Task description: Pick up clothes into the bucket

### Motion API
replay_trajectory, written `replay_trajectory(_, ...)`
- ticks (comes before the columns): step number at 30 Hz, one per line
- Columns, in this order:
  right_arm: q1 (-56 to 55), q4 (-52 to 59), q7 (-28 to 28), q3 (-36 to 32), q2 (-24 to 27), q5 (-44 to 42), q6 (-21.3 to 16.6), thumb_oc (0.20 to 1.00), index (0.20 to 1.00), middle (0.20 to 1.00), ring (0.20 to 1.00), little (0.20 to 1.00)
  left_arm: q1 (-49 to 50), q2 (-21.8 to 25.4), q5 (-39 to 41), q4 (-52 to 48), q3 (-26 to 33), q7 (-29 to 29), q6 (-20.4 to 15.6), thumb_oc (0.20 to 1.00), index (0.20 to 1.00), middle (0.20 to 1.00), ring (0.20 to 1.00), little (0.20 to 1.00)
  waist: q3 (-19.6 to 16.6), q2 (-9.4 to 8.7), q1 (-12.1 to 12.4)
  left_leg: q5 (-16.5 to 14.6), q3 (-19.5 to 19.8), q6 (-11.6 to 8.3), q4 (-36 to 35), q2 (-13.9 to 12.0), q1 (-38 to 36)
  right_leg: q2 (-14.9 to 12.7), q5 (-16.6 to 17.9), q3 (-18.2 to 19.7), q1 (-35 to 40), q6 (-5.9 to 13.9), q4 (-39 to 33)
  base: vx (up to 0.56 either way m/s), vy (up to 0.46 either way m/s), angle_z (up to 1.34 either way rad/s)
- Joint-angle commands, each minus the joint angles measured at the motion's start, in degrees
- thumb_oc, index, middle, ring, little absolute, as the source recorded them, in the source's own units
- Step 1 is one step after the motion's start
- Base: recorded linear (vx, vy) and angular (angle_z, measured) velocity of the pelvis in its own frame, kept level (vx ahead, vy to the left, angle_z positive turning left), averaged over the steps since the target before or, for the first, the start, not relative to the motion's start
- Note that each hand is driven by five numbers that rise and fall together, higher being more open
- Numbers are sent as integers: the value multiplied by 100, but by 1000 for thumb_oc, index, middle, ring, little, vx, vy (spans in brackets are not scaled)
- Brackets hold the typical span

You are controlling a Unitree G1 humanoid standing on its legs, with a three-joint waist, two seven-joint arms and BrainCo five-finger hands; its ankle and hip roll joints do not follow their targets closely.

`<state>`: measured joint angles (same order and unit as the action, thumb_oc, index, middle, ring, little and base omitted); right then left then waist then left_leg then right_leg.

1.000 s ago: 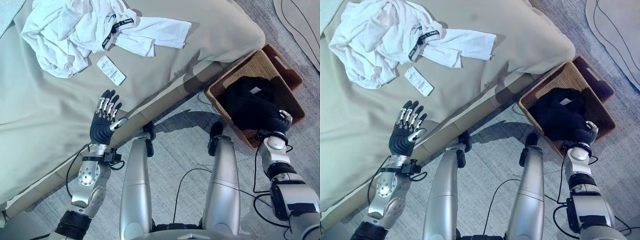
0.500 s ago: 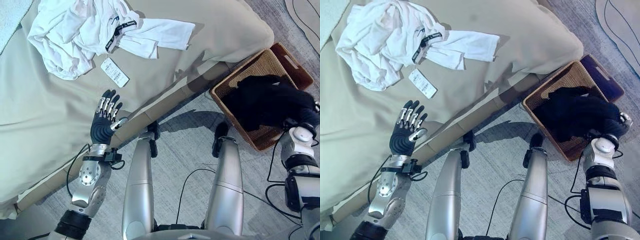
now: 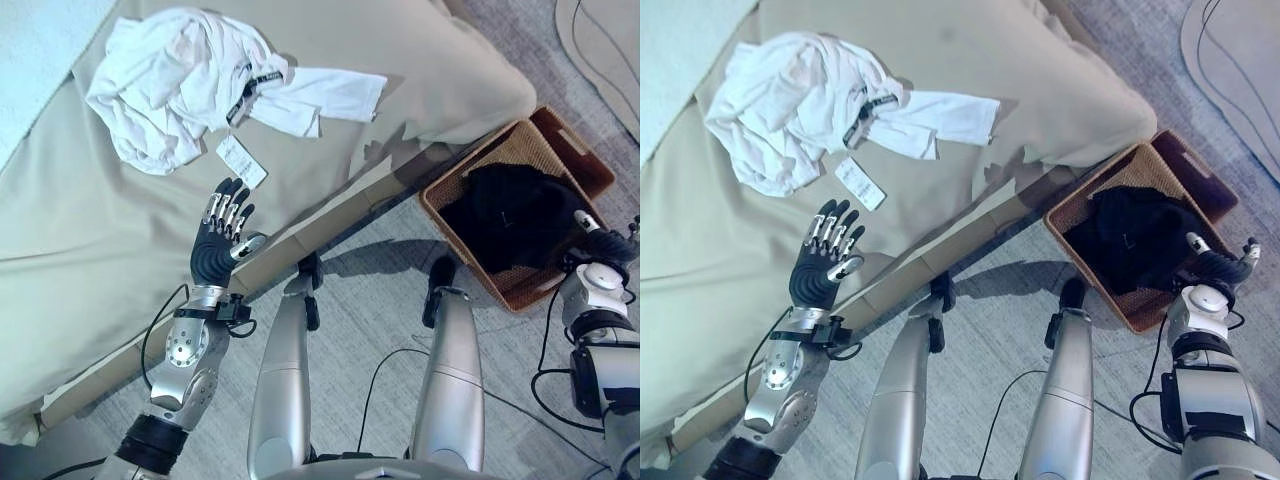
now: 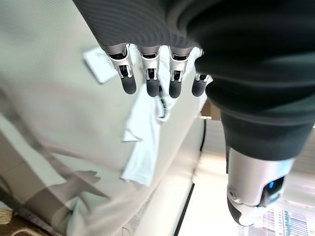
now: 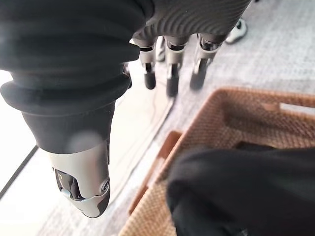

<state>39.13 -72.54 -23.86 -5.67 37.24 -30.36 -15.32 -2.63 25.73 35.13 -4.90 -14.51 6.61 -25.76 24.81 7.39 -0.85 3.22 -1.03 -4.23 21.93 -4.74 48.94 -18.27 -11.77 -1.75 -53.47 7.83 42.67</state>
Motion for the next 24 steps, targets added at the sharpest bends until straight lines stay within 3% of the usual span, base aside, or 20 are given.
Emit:
replay_trajectory(1, -269, -80, 17, 241, -94, 45, -48, 1000, 1000, 1000, 1000, 1000, 14, -119, -8, 192, 209, -14, -291, 1000, 1000, 1000, 1000, 1000, -449, -118, -136, -641, -184, 230, 333, 273, -167, 248, 1318, -191, 257, 73, -1555, 19, -47, 3)
replay_trajectory(7, -795, 319, 152, -24, -614, -269, -211, 1000, 1000, 1000, 1000, 1000, -76, -326, -92, 472, 414, 51, -290, 1000, 1000, 1000, 1000, 1000, -533, -299, -188, -291, 34, 127, -677, 239, -1306, 273, 1465, -519, 1444, 142, -2301, 58, -75, 10)
replay_trajectory(8, -888, 553, 182, -149, -765, -607, -355, 1000, 1000, 1000, 1000, 1000, -95, -375, -88, 589, 433, 76, -267, 1000, 1000, 1000, 1000, 1000, -586, -346, -191, -233, 45, 98, -847, 216, -1501, 278, 1470, -566, 1651, 154, -2428, 102, -102, 2)
replay_trajectory(9, -1131, 938, 236, -168, -949, -645, -458, 1000, 1000, 1000, 1000, 1000, -171, -383, -170, 872, 421, 107, -203, 1000, 1000, 1000, 1000, 1000, -595, -425, -185, -141, 120, 69, -1136, 186, -1946, 264, 1523, -706, 2160, 180, -2689, 134, -119, -3)
replay_trajectory(11, -1332, 1457, 227, -81, -1104, -521, -514, 1000, 1000, 1000, 1000, 1000, -211, -402, -273, 1053, 413, 153, -145, 1000, 1000, 1000, 1000, 1000, -579, -461, -206, -50, 174, 59, -1315, 169, -2194, 269, 1599, -773, 2478, 186, -2894, 74, -56, 13)
replay_trajectory(14, -2345, 3247, 631, 101, -1426, -12, -663, 1000, 1000, 1000, 1000, 1000, -237, -458, -1182, 1488, 491, 489, 129, 1000, 1000, 1000, 1000, 1000, -620, -603, -192, -62, 280, 59, -1506, 131, -2806, 253, 1621, -1065, 3294, 224, -3213, 113, -32, 10)
replay_trajectory(15, -2357, 3267, 620, 98, -1434, -1, -653, 1000, 1000, 1000, 1000, 1000, -234, -456, -1185, 1485, 489, 492, 130, 1000, 1000, 1000, 1000, 1000, -622, -604, -200, -29, 288, 63, -1524, 138, -2803, 250, 1653, -1077, 3303, 223, -3243, 138, -14, 31)
replay_trajectory(16, -2710, 3955, 680, 211, -1489, 505, -669, 1000, 1000, 1000, 1000, 1000, -222, -449, -1492, 1621, 571, 532, 151, 1000, 1000, 1000, 1000, 1000, -700, -681, -169, -81, 304, 52, -1560, 104, -3021, 266, 1629, -1158, 3593, 239, -3338, 63, 4, 34)
replay_trajectory(24, -2973, 4568, 1106, 589, -1935, 583, -625, 1000, 1000, 1000, 1000, 1000, -206, -312, -2481, 2104, 795, 789, 258, 1000, 1000, 1000, 1000, 1000, -1148, -986, 45, -285, 310, 77, -1538, 150, -3559, 318, 1711, -1392, 4487, 295, -3901, 139, 38, 13)
